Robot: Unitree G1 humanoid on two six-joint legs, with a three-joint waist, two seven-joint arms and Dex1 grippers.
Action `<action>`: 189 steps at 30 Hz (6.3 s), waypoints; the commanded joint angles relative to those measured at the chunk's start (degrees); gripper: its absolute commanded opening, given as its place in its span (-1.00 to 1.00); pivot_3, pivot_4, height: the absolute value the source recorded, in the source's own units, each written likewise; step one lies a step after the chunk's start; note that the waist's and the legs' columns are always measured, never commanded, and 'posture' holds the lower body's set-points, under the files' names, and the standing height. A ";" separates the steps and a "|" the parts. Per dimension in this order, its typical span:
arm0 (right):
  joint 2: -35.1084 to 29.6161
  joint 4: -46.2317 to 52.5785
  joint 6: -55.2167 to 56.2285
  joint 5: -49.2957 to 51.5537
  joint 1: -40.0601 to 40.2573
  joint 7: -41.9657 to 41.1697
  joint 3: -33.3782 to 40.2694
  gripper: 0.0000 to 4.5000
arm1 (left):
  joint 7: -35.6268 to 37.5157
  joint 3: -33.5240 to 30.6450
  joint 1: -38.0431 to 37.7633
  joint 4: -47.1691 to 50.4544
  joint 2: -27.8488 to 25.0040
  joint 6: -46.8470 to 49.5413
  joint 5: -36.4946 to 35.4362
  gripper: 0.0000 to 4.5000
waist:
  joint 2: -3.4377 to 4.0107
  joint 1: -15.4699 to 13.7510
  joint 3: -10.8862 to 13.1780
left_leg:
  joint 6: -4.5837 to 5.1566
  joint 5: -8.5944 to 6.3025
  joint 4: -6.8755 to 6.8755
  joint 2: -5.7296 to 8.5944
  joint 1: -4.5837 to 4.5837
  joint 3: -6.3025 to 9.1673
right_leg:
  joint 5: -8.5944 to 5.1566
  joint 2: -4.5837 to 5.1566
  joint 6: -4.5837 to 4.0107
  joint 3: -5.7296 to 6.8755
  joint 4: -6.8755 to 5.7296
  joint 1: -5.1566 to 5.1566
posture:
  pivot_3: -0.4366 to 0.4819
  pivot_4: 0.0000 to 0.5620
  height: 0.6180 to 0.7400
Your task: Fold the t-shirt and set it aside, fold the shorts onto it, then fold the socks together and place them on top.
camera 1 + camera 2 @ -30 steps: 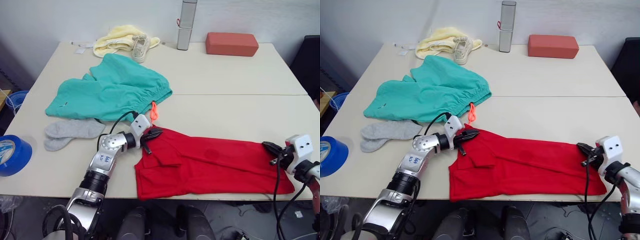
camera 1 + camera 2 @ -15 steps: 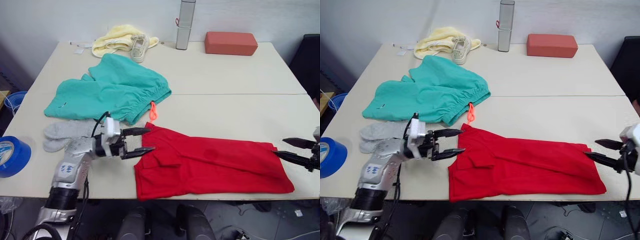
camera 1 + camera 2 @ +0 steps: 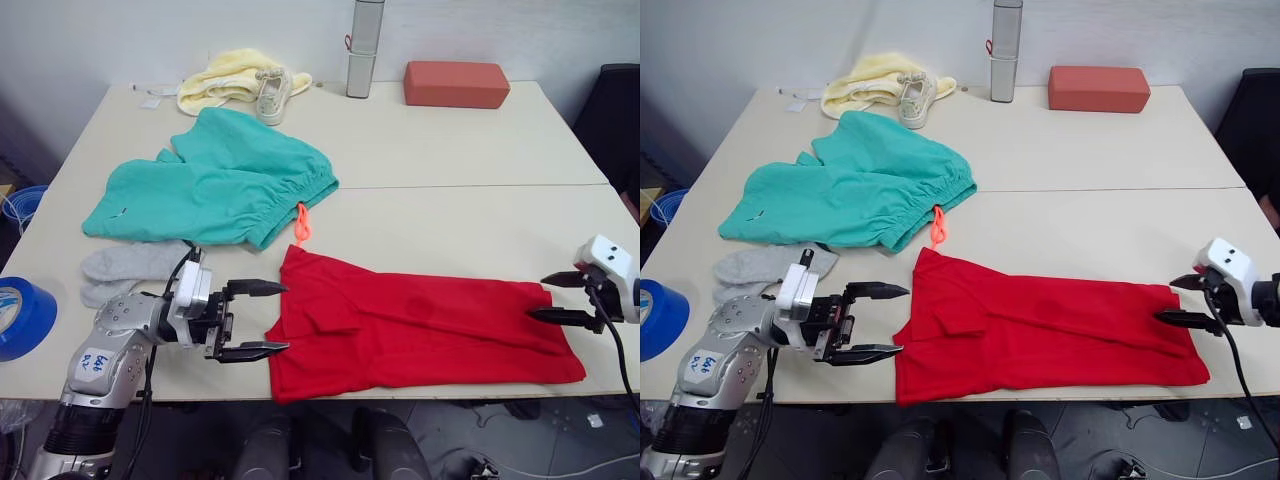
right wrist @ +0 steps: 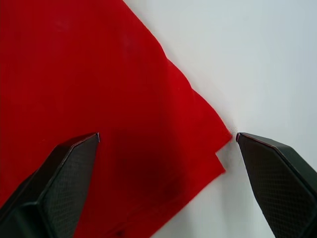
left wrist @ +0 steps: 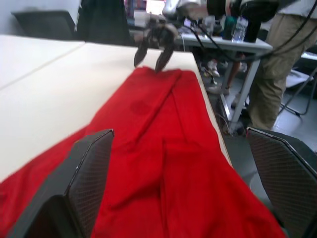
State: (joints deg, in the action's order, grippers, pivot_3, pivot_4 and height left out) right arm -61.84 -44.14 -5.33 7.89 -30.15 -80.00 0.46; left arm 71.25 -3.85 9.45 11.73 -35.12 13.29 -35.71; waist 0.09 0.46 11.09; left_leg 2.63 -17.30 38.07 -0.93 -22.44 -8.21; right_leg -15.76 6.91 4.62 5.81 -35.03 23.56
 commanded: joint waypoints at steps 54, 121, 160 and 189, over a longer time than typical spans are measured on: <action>0.03 17.83 -44.80 9.54 3.02 19.08 22.13 0.99 | -10.62 11.60 28.01 -22.44 3.02 12.20 13.79 1.00 | 0.03 -0.27 0.01 | 0.18 0.24 0.06 -0.11 -0.06 0.03 | 0.00 -0.18 0.01 0.01 -0.03 -0.03 | -0.05 -0.47 1.00; 23.85 1.08 -11.09 2.28 -15.82 34.01 4.99 -1.00 | -33.77 1.68 -1.81 15.49 12.99 40.08 14.00 -0.97 | -0.33 1.17 -0.26 | 0.19 0.25 -0.02 -0.10 0.00 -0.21 | 0.04 -0.27 0.08 -0.29 -0.09 0.09 | -0.05 -0.47 1.00; 22.20 83.43 -87.17 47.50 30.19 42.36 28.90 1.00 | -13.19 19.90 45.53 -35.67 15.82 24.52 17.39 0.99 | -0.36 -1.79 -0.21 | 0.32 0.17 0.13 0.01 -0.65 0.19 | 0.07 -0.10 0.10 0.10 0.05 0.37 | -0.05 -0.47 1.00; 35.47 87.52 -86.72 65.41 35.11 75.24 22.94 0.73 | -23.47 10.49 62.01 -84.38 36.18 7.81 32.44 0.64 | -1.09 -1.92 -0.46 | 0.69 0.08 0.12 -0.03 -0.74 0.26 | 0.10 -0.16 0.10 0.19 0.04 0.44 | -0.05 -0.47 1.00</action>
State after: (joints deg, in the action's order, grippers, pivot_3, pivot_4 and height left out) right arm -26.79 44.20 -91.21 71.49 3.43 -5.79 24.95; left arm 48.04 6.92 72.46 -71.38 -0.39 20.99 -4.07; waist -1.00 -1.47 10.63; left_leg 3.32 -17.21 38.20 -0.96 -23.17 -7.95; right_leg -15.66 6.75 4.72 6.00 -34.97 23.99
